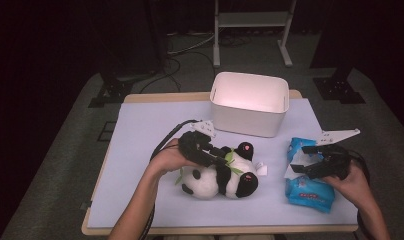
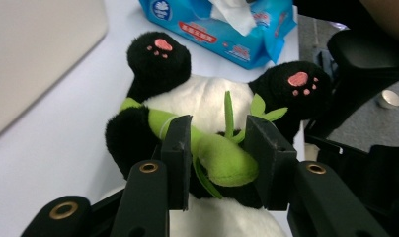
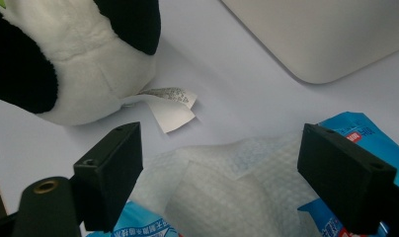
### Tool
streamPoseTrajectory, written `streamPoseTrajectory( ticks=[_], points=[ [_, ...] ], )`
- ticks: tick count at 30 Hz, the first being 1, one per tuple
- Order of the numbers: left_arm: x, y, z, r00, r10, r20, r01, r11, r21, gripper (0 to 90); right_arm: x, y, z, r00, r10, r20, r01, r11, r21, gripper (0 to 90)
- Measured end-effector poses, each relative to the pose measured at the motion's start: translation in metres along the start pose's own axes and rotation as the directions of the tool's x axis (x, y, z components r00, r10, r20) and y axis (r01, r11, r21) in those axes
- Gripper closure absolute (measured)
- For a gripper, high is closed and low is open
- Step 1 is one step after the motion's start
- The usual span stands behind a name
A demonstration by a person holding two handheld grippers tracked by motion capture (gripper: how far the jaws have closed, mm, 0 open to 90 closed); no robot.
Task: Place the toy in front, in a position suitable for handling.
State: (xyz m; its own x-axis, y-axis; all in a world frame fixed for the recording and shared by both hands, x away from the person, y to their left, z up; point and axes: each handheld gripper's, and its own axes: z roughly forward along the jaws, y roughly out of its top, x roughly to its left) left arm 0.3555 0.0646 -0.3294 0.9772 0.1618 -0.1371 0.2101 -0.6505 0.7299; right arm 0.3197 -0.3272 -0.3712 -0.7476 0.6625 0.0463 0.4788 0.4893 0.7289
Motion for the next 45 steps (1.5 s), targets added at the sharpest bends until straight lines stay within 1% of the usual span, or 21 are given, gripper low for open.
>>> streamPoseTrajectory(
  ticks=[1, 4, 6, 8, 9, 11, 14, 16, 19, 21, 22, 23, 24, 27, 30, 33, 35, 38, 39, 44, 45],
  points=[
    [-0.001, -0.002, 0.000, 1.0000, -0.001, 0.002, 0.001, 1.0000, -0.001, 58.4, 0.001, 0.000, 0.000, 1.0000, -0.005, -0.001, 0.005, 1.000, 0.003, 16.5],
    [-0.002, -0.007, -0.002, 0.9998, -0.003, 0.021, 0.003, 1.0000, -0.004, 58.3, 0.003, 0.000, 0.001, 0.9998, -0.021, -0.004, 0.021, 1.000, 0.020, 16.6],
    [-0.002, -0.009, -0.004, 0.9999, -0.005, 0.015, 0.004, 1.0000, 0.002, 54.3, 0.004, 0.000, 0.003, 0.9995, -0.030, 0.004, 0.030, 0.999, 0.040, 16.9],
    [-0.003, -0.011, -0.007, 0.9998, -0.011, 0.017, 0.011, 0.9999, -0.011, 52.5, 0.005, 0.000, 0.004, 0.9992, -0.038, 0.014, 0.037, 0.997, 0.064, 17.5],
    [-0.003, -0.013, -0.010, 0.9998, -0.007, 0.016, 0.008, 0.9998, -0.016, 51.3, 0.005, 0.000, 0.003, 0.9986, -0.050, 0.019, 0.048, 0.995, 0.083, 23.3],
    [-0.004, -0.016, -0.013, 0.9998, -0.013, 0.014, 0.013, 0.9995, -0.029, 50.3, 0.005, 0.000, 0.003, 0.9982, -0.053, 0.027, 0.050, 0.994, 0.094, 23.5],
    [-0.005, -0.023, -0.019, 0.9998, -0.017, 0.009, 0.017, 0.9990, -0.041, 48.3, 0.006, 0.000, 0.001, 0.9973, -0.063, 0.038, 0.058, 0.991, 0.118, 33.1],
    [-0.006, -0.030, -0.024, 0.9997, -0.023, 0.009, 0.023, 0.9984, -0.051, 47.6, 0.006, 0.000, 0.001, 0.9957, -0.079, 0.048, 0.071, 0.986, 0.152, 40.3],
    [-0.007, -0.036, -0.027, 0.9997, -0.025, 0.005, 0.026, 0.9981, -0.057, 46.4, 0.006, 0.000, 0.003, 0.9945, -0.090, 0.054, 0.079, 0.980, 0.183, 42.5],
    [-0.008, -0.044, -0.034, 0.9996, -0.029, -0.006, 0.028, 0.9973, -0.068, 44.8, 0.006, -0.001, 0.006, 0.9925, -0.099, 0.071, 0.082, 0.975, 0.207, 48.5],
    [-0.008, -0.044, -0.034, 0.9996, -0.029, -0.006, 0.028, 0.9973, -0.068, 44.1, 0.006, -0.001, 0.006, 0.9925, -0.099, 0.071, 0.082, 0.975, 0.207, 48.5],
    [-0.008, -0.047, -0.037, 0.9995, -0.029, -0.009, 0.028, 0.9976, -0.063, 43.2, 0.007, 0.000, 0.008, 0.9916, -0.105, 0.076, 0.085, 0.971, 0.223, 54.4],
    [-0.008, -0.049, -0.038, 0.9992, -0.038, -0.015, 0.037, 0.9971, -0.066, 43.2, 0.007, 0.000, 0.008, 0.9916, -0.105, 0.076, 0.085, 0.971, 0.223, 54.4],
    [-0.008, -0.060, -0.044, 0.9985, -0.051, -0.022, 0.049, 0.9963, -0.070, 39.8, 0.008, 0.003, 0.012, 0.9881, -0.117, 0.099, 0.089, 0.963, 0.256, 64.1],
    [-0.007, -0.065, -0.044, 0.9982, -0.055, -0.023, 0.054, 0.9963, -0.067, 38.3, 0.008, 0.004, 0.012, 0.9866, -0.124, 0.107, 0.092, 0.960, 0.264, 69.1],
    [-0.006, -0.073, -0.043, 0.9970, -0.069, -0.036, 0.067, 0.9958, -0.062, 34.5, 0.004, 0.005, 0.007, 0.9898, -0.104, 0.098, 0.076, 0.964, 0.256, 79.4],
    [-0.005, -0.079, -0.040, 0.9958, -0.072, -0.057, 0.070, 0.9965, -0.046, 33.6, 0.002, 0.006, 0.004, 0.9920, -0.084, 0.094, 0.059, 0.967, 0.246, 80.9],
    [-0.005, -0.082, -0.038, 0.9965, -0.068, -0.048, 0.066, 0.9965, -0.052, 33.1, 0.000, 0.006, 0.001, 0.9938, -0.065, 0.090, 0.042, 0.972, 0.232, 81.9],
    [-0.006, -0.083, -0.037, 0.9966, -0.060, -0.056, 0.057, 0.9973, -0.047, 31.6, -0.002, 0.007, -0.003, 0.9957, -0.043, 0.082, 0.024, 0.975, 0.222, 82.5],
    [-0.006, -0.085, -0.034, 0.9966, -0.052, -0.064, 0.050, 0.9983, -0.029, 29.2, -0.004, 0.008, -0.009, 0.9973, -0.017, 0.071, 0.003, 0.981, 0.192, 82.9],
    [-0.007, -0.086, -0.033, 0.9966, -0.053, -0.062, 0.051, 0.9982, -0.032, 28.8, -0.005, 0.008, -0.013, 0.9980, -0.005, 0.063, -0.006, 0.985, 0.170, 83.0]
  ],
)
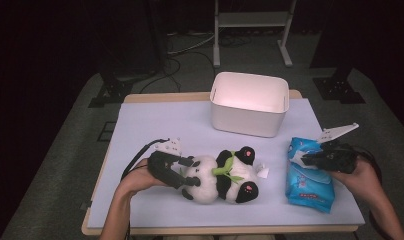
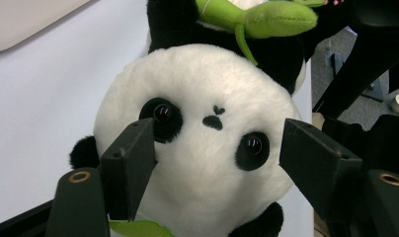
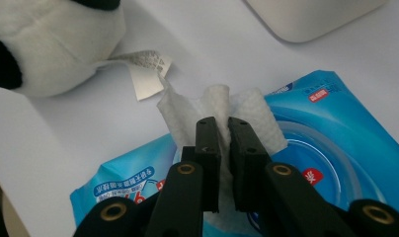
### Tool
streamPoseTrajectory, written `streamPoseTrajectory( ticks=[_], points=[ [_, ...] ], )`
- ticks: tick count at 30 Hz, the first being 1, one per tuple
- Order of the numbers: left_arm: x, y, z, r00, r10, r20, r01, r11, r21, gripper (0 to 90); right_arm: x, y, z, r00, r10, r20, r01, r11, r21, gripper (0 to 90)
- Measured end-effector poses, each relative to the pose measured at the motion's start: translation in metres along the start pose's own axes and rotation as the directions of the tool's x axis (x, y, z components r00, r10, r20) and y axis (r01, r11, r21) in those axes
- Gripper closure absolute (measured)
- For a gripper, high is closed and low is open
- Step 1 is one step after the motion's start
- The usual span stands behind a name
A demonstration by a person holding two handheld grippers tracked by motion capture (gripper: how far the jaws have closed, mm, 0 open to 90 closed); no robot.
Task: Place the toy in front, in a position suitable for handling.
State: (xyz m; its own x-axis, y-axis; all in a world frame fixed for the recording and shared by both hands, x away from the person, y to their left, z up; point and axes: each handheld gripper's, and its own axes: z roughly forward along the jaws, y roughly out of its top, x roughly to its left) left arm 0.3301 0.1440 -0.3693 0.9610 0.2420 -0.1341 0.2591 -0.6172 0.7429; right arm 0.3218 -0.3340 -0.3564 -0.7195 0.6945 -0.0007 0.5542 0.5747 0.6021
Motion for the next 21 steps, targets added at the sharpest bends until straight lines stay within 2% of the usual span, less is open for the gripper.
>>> streamPoseTrajectory(
  ticks=[4, 7, 11, 14, 21],
  points=[
    [0.001, -0.002, 0.001, 1.0000, -0.004, -0.003, 0.004, 1.0000, 0.003, 28.3, -0.004, 0.000, -0.007, 0.9998, 0.018, -0.014, -0.018, 1.000, -0.023, 83.3],
    [0.001, -0.002, 0.002, 1.0000, -0.003, -0.001, 0.003, 1.0000, 0.000, 27.4, -0.009, 0.000, -0.015, 0.9984, 0.042, -0.037, -0.044, 0.997, -0.064, 83.8],
    [0.000, -0.003, 0.003, 1.0000, -0.002, -0.002, 0.002, 1.0000, 0.000, 26.5, -0.011, 0.000, -0.019, 0.9974, 0.053, -0.048, -0.057, 0.995, -0.077, 84.2],
    [-0.001, -0.003, 0.004, 1.0000, 0.004, -0.007, -0.004, 1.0000, 0.003, 24.9, -0.014, 0.000, -0.024, 0.9934, 0.080, -0.083, -0.089, 0.990, -0.110, 85.0],
    [-0.001, -0.003, 0.004, 1.0000, 0.001, -0.006, -0.001, 1.0000, 0.004, 23.7, -0.016, 0.003, -0.030, 0.9902, 0.093, -0.104, -0.107, 0.986, -0.130, 85.8]
  ],
)
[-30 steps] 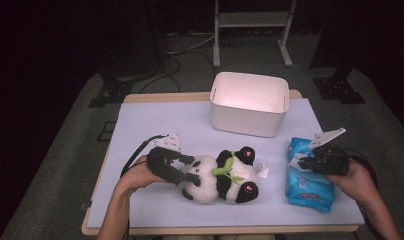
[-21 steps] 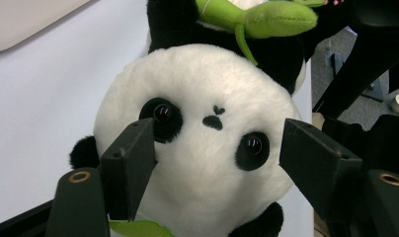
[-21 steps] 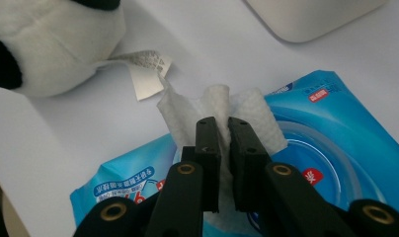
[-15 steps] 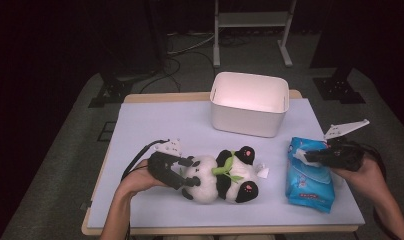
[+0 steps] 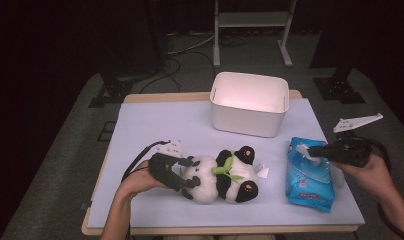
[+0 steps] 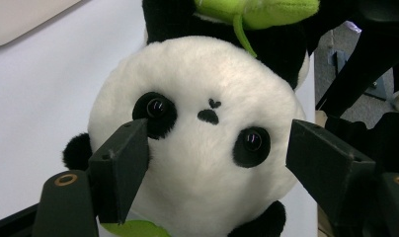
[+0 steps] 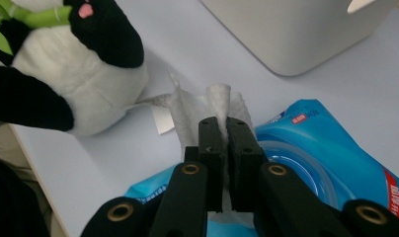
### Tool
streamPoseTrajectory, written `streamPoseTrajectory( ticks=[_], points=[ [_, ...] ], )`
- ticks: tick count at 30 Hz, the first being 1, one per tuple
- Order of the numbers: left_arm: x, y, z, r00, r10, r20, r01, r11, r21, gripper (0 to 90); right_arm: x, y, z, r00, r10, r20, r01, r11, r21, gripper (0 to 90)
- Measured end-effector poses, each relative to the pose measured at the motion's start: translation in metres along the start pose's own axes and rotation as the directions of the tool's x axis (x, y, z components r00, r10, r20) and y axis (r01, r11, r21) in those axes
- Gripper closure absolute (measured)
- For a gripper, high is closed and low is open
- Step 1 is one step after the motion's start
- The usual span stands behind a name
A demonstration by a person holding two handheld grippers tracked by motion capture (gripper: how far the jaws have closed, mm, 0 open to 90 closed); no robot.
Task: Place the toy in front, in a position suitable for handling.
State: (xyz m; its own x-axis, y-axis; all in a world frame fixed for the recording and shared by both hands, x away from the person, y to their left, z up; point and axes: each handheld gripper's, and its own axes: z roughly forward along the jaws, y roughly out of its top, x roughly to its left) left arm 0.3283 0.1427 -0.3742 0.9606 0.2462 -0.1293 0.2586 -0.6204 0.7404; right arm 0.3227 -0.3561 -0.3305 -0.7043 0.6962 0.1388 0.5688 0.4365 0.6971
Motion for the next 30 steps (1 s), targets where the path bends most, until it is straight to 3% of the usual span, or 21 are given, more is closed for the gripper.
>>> streamPoseTrajectory(
  ticks=[5, 12, 16, 23, 25, 27, 28, 29, 30],
  points=[
    [0.000, 0.000, 0.000, 1.0000, 0.006, -0.001, -0.006, 1.0000, 0.005, 23.2, 0.005, 0.013, -0.011, 0.9994, -0.008, -0.034, 0.006, 0.999, -0.054, 85.9],
    [0.000, -0.001, 0.000, 1.0000, 0.009, -0.002, -0.009, 0.9999, 0.005, 22.8, 0.021, 0.036, -0.015, 0.9961, -0.070, -0.054, 0.067, 0.996, -0.053, 85.7],
    [-0.001, -0.001, 0.000, 1.0000, 0.003, -0.003, -0.003, 1.0000, 0.001, 22.1, 0.034, 0.049, -0.009, 0.9899, -0.106, -0.094, 0.101, 0.994, -0.052, 85.7],
    [-0.001, -0.002, 0.001, 1.0000, 0.009, -0.002, -0.009, 1.0000, 0.001, 21.7, 0.063, 0.071, 0.018, 0.9700, -0.173, -0.171, 0.173, 0.985, -0.015, 85.5],
    [-0.001, -0.002, 0.001, 1.0000, 0.007, -0.001, -0.007, 1.0000, 0.001, 21.5, 0.071, 0.077, 0.026, 0.9618, -0.188, -0.199, 0.189, 0.982, -0.015, 85.5],
    [-0.001, -0.002, 0.001, 1.0000, 0.006, 0.001, -0.006, 1.0000, -0.001, 21.3, 0.084, 0.087, 0.038, 0.9472, -0.221, -0.233, 0.224, 0.975, -0.013, 85.5],
    [-0.001, -0.002, 0.001, 1.0000, 0.006, 0.001, -0.006, 1.0000, -0.001, 21.2, 0.084, 0.087, 0.038, 0.9472, -0.221, -0.233, 0.224, 0.975, -0.013, 85.5],
    [-0.001, -0.002, 0.001, 1.0000, 0.005, 0.001, -0.005, 1.0000, -0.001, 21.1, 0.094, 0.094, 0.045, 0.9383, -0.240, -0.249, 0.247, 0.969, -0.003, 85.5],
    [-0.001, -0.002, 0.001, 1.0000, 0.007, 0.002, -0.007, 1.0000, 0.001, 21.1, 0.094, 0.094, 0.045, 0.9383, -0.240, -0.249, 0.247, 0.969, -0.003, 85.5]
  ],
)
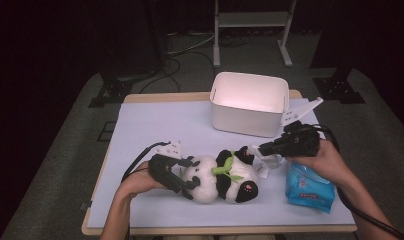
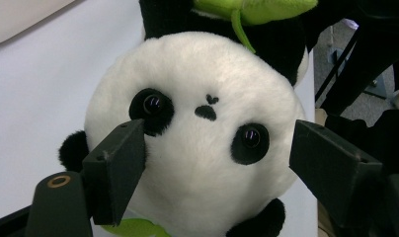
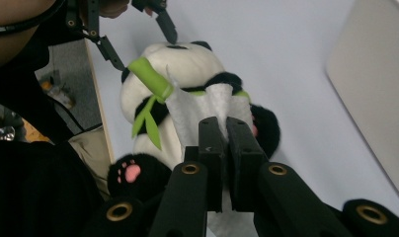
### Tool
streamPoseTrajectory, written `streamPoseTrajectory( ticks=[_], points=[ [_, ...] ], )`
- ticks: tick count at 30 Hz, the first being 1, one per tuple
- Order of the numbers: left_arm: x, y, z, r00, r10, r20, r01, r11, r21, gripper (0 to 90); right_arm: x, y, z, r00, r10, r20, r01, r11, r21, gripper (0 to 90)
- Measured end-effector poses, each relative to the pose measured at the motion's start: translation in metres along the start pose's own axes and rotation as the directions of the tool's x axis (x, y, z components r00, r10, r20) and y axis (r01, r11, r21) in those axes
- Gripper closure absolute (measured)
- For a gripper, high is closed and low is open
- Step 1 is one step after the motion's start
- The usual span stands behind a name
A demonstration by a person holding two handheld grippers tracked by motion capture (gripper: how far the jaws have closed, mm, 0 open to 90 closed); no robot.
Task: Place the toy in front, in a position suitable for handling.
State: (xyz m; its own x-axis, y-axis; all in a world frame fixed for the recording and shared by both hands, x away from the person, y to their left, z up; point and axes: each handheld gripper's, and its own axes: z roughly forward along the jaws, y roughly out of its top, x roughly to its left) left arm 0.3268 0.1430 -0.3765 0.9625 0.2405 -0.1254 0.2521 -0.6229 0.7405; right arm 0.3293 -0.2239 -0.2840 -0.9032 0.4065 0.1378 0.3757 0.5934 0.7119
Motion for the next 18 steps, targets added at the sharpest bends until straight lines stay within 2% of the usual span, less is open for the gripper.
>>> streamPoseTrajectory(
  ticks=[3, 4, 5, 7, 9, 10, 11, 12, 13, 14, 15, 18],
  points=[
    [0.000, 0.000, 0.001, 1.0000, 0.003, -0.003, -0.003, 1.0000, 0.003, 20.7, 0.010, 0.018, 0.016, 0.9983, -0.035, -0.046, 0.035, 0.999, 0.001, 85.5],
    [0.000, 0.000, 0.001, 1.0000, 0.000, -0.002, 0.000, 1.0000, 0.002, 20.7, 0.010, 0.018, 0.016, 0.9983, -0.035, -0.046, 0.035, 0.999, 0.001, 85.5],
    [0.000, 0.000, 0.001, 1.0000, 0.002, -0.003, -0.002, 1.0000, 0.002, 20.4, 0.015, 0.025, 0.024, 0.9956, -0.060, -0.072, 0.061, 0.998, 0.005, 85.5],
    [0.000, 0.000, 0.001, 1.0000, 0.002, -0.002, -0.002, 1.0000, 0.003, 20.3, 0.018, 0.029, 0.029, 0.9943, -0.069, -0.081, 0.070, 0.998, 0.006, 85.4],
    [-0.001, 0.000, 0.001, 1.0000, -0.001, -0.002, 0.001, 1.0000, 0.000, 20.3, 0.026, 0.040, 0.043, 0.9887, -0.096, -0.115, 0.097, 0.995, 0.007, 85.4],
    [0.000, -0.001, 0.001, 1.0000, 0.000, -0.001, 0.000, 1.0000, 0.000, 20.3, 0.026, 0.040, 0.043, 0.9887, -0.096, -0.115, 0.097, 0.995, 0.007, 85.4],
    [0.000, -0.001, 0.001, 1.0000, 0.000, -0.001, 0.000, 1.0000, 0.000, 20.2, 0.031, 0.046, 0.052, 0.9837, -0.114, -0.139, 0.117, 0.993, 0.011, 85.3],
    [0.000, -0.001, 0.001, 1.0000, 0.000, -0.001, 0.000, 1.0000, 0.000, 20.1, 0.031, 0.046, 0.052, 0.9837, -0.114, -0.139, 0.117, 0.993, 0.011, 85.3],
    [0.000, -0.001, 0.002, 1.0000, -0.001, 0.002, 0.001, 1.0000, 0.000, 20.0, 0.035, 0.050, 0.061, 0.9798, -0.120, -0.160, 0.124, 0.992, 0.015, 85.2],
    [0.000, -0.001, 0.002, 1.0000, -0.001, 0.002, 0.001, 1.0000, 0.000, 19.9, 0.035, 0.050, 0.061, 0.9798, -0.120, -0.160, 0.124, 0.992, 0.015, 85.2],
    [0.000, -0.001, 0.002, 1.0000, -0.002, 0.004, 0.002, 1.0000, 0.000, 19.9, 0.037, 0.050, 0.070, 0.9771, -0.130, -0.169, 0.136, 0.990, 0.025, 85.2],
    [0.000, -0.002, 0.002, 1.0000, -0.002, 0.004, 0.002, 1.0000, -0.002, 19.8, 0.037, 0.048, 0.078, 0.9759, -0.127, -0.177, 0.136, 0.990, 0.040, 84.9]
  ],
)
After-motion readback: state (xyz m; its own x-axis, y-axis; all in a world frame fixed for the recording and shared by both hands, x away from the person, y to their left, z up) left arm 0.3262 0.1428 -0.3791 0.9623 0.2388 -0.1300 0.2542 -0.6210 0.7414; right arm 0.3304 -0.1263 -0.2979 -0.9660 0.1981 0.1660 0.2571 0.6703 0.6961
